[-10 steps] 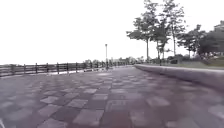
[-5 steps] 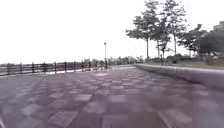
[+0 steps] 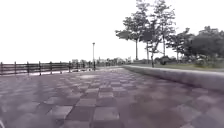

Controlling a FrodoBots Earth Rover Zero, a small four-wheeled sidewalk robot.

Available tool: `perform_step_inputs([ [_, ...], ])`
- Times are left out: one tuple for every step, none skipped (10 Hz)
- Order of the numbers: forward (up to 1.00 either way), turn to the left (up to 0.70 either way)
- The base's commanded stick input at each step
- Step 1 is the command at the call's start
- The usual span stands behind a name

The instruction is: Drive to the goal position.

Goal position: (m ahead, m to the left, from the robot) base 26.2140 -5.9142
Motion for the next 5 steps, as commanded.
perform_step_inputs([
  [1.00, 0.00],
  [1.00, 0.00],
  [1.00, 0.00],
  [1.00, 0.00],
  [1.00, 0.00],
])
